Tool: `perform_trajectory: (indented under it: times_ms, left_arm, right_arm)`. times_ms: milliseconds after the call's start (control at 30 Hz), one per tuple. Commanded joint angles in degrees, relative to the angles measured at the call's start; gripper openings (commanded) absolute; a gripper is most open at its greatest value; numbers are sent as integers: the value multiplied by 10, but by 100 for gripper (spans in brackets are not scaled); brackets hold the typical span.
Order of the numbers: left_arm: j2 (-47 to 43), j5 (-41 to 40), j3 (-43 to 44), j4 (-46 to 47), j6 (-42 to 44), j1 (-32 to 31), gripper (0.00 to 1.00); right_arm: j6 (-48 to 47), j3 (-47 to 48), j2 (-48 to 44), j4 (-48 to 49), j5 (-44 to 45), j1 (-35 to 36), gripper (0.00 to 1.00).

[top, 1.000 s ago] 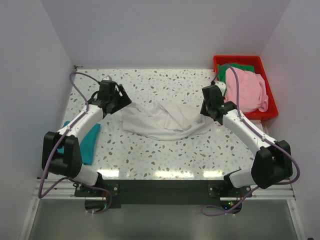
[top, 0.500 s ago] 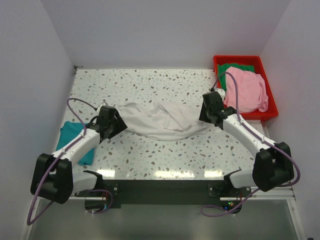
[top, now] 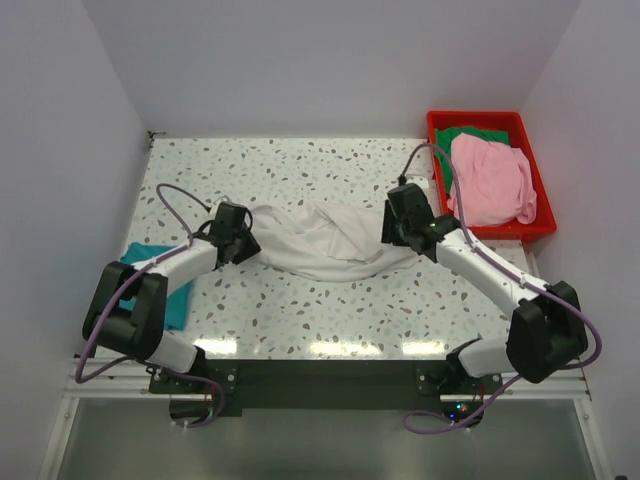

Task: Fold and stack the t-shirts
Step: Flatten the tshirt out

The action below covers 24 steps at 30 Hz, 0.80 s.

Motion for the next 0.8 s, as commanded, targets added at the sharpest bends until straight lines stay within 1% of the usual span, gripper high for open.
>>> perform_trajectory:
  times_ms: [0,33,67,167,233,267,400,500,567,667,700,767]
  left_arm:
    - [19,-15,43,34,2,-2,35]
    - [22,-16,48,32,2,-2,33]
    - [25,-22,54,28,4,-2,28]
    - [34,-29,71,16,8,-1,20]
    - [36,-30,78,13,10,-1,18]
    - [36,-31,80,11,10,-1,16]
    - [20,-35,80,-6,8,0,10]
    - [-4,-40,73,-15,9,4,8]
    - [-15,-39,70,-16,10,10,8]
    - [-22,-33,77,-16,17,15,6]
    - [-18,-31,84,-16,23,15,6]
    - [-5,-25,104,-19,28,15,5]
  right_arm:
    - [-28,56,11,23,15,34,51]
    - [-35,63,20,25,16,41,55]
    - [-46,69,40,29,17,47,57]
    - [-64,93,83,23,15,57,62]
    - [-74,106,97,23,26,70,65]
    - [-85,107,104,31,16,72,66]
    - [-100,126,164,29,-10,73,66]
    - [-102,127,187,37,-45,74,66]
    - [-96,129,205,41,-57,73,61]
    - [-90,139,228,37,-61,73,47]
    - [-90,152,232,34,-61,73,31]
    - [-85,174,238,26,-61,72,17]
